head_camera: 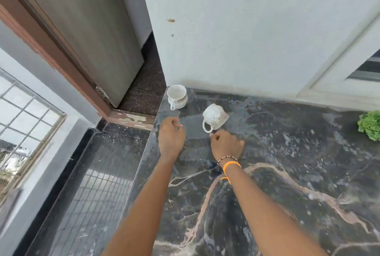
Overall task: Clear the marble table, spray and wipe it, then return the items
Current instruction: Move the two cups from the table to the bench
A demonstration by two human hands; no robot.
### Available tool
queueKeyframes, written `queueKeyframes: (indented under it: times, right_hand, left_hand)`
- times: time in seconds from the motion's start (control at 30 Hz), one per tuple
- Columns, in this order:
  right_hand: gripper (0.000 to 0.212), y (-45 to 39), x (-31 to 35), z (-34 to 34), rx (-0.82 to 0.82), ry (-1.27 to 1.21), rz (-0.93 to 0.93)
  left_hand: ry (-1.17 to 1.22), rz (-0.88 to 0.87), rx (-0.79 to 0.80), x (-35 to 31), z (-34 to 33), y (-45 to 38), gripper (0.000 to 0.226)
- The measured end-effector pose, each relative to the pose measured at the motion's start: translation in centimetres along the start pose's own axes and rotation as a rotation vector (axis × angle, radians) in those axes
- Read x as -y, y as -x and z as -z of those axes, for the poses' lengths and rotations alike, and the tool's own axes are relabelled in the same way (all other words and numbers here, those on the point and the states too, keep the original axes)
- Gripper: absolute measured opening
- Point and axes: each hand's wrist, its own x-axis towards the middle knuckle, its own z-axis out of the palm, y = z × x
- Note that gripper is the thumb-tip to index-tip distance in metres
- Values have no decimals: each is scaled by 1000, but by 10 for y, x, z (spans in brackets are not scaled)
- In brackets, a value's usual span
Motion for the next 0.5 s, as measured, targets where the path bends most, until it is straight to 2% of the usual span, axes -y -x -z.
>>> queueKeyframes:
  times: [0.1,0.17,0.33,0.5]
  right_hand:
    - [33,-10,9,-3,0,-102,-141]
    - [36,-16,14,-5,-20,-135,-212]
    - [29,-23,21,-6,-32,-275,-334]
    - [16,-22,15,3,-35,-440,-328]
  left_hand:
    - [37,13,-26,0,1,-23,40]
    - [52,19,-3,0,1,-36,41]
    - [138,5,20,1,-1,-55,28]
    - [106,5,92,0,2,-68,12]
